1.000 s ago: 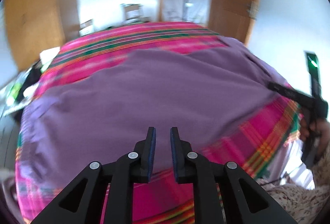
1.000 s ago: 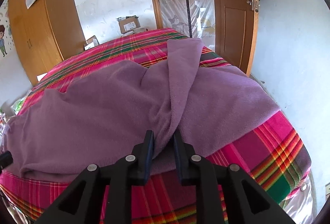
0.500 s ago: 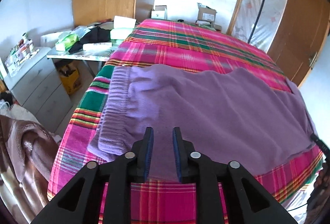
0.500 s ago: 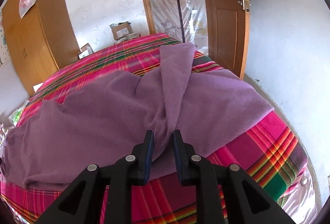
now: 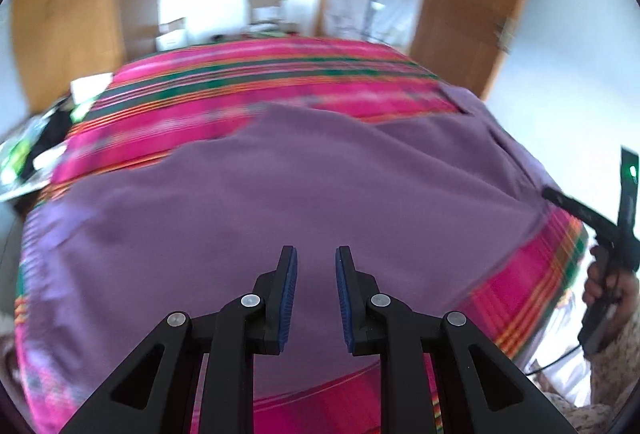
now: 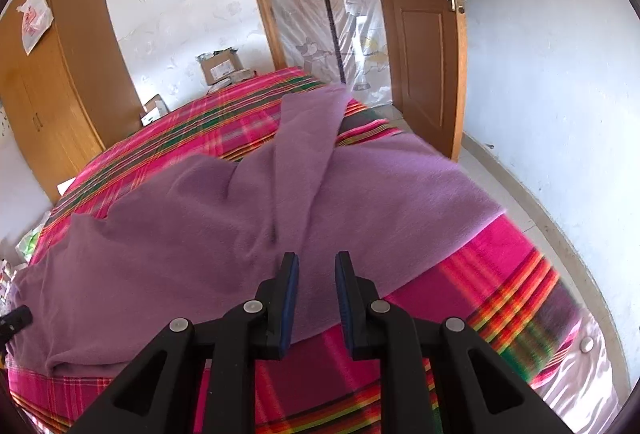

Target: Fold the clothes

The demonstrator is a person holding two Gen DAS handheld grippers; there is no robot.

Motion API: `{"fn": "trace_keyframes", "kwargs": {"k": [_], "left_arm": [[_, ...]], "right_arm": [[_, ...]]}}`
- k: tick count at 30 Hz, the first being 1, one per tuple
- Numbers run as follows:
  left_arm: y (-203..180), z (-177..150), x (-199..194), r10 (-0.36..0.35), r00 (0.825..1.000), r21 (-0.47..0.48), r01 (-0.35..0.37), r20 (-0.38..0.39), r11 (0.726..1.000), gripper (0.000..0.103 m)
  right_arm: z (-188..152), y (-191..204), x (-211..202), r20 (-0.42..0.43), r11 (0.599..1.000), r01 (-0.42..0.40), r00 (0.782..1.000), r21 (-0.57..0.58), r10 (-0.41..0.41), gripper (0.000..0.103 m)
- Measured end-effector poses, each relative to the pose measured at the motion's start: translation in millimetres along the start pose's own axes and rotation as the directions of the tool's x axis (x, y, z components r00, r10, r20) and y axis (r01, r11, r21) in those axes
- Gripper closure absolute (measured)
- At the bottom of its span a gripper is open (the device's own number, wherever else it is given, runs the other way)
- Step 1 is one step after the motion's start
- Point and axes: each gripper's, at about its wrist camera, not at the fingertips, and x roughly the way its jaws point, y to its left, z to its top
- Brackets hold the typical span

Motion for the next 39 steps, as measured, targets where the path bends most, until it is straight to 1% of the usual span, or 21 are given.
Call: {"fn": "trace_keyframes", "kwargs": {"k": [2,6,9,11,13,17,20,25,26,27,28,31,33,37,39], "left_arm": [[-21.0,6.9,12.5,-0.041,0.999,0.056,0.042,-0.023,0.998,0.082],[-52.7,15.5,30.3,-0.081,0.995,0.148,0.089,-0.061,0.985,0.082],[-71.5,25.5,40.8,-0.116,0.990,0.184,0.129,-0.081,0.974,0.082],[-82.2,33.0,48.7,-0.138,0.986,0.200,0.154,-0.093,0.968,0.081],[-92.4,39.1,57.5,-0.160,0.981,0.216,0.181,-0.109,0.960,0.076],[-101.4,46.1,70.6,-0.167,0.978,0.224,0.193,-0.128,0.955,0.076],[-102.8,51.5,78.6,-0.176,0.974,0.211,0.203,-0.142,0.956,0.076],[-106.4,63.1,90.6,-0.187,0.971,0.196,0.214,-0.149,0.957,0.075],[-107.8,65.0,93.4,-0.188,0.971,0.196,0.216,-0.151,0.956,0.075],[-109.3,66.9,96.2,-0.189,0.970,0.196,0.218,-0.153,0.956,0.075],[-111.2,69.0,99.2,-0.192,0.969,0.194,0.220,-0.156,0.956,0.075],[-112.6,75.7,107.3,-0.204,0.965,0.180,0.233,-0.163,0.956,0.075],[-113.3,79.7,111.9,-0.210,0.963,0.173,0.238,-0.168,0.956,0.075],[-115.6,83.2,116.1,-0.221,0.959,0.170,0.252,-0.179,0.953,0.075],[-117.5,84.2,118.1,-0.226,0.957,0.170,0.257,-0.183,0.951,0.075]], "right_arm": [[7.4,-8.0,-0.3,0.001,1.000,0.008,1.000,0.002,-0.008,0.084],[27.9,-14.4,4.3,0.011,0.999,0.023,1.000,-0.029,-0.022,0.084],[45.0,-14.2,13.5,0.012,0.998,0.012,1.000,-0.064,-0.012,0.084],[57.4,-9.7,28.3,-0.018,0.996,-0.024,1.000,-0.090,0.023,0.084],[67.5,-4.4,43.2,-0.041,0.993,-0.032,0.999,-0.110,0.028,0.082],[84.5,10.5,72.9,-0.080,0.982,-0.073,0.995,-0.172,0.060,0.077],[93.5,19.8,85.9,-0.077,0.975,-0.071,0.995,-0.212,0.056,0.076],[113.8,26.7,113.2,-0.112,0.966,-0.094,0.991,-0.240,0.069,0.070],[117.9,29.3,118.1,-0.124,0.962,-0.109,0.989,-0.250,0.079,0.068],[121.9,32.0,122.8,-0.137,0.958,-0.124,0.986,-0.260,0.091,0.062],[124.4,35.1,128.7,-0.157,0.953,-0.138,0.983,-0.268,0.098,0.061],[130.0,45.7,145.6,-0.184,0.943,-0.139,0.979,-0.304,0.085,0.061],[129.0,50.3,150.3,-0.185,0.938,-0.128,0.980,-0.322,0.070,0.060],[130.0,56.3,161.9,-0.189,0.933,-0.064,0.982,-0.355,-0.004,0.060],[131.2,56.9,166.6,-0.197,0.933,-0.046,0.980,-0.357,-0.027,0.060]]}}
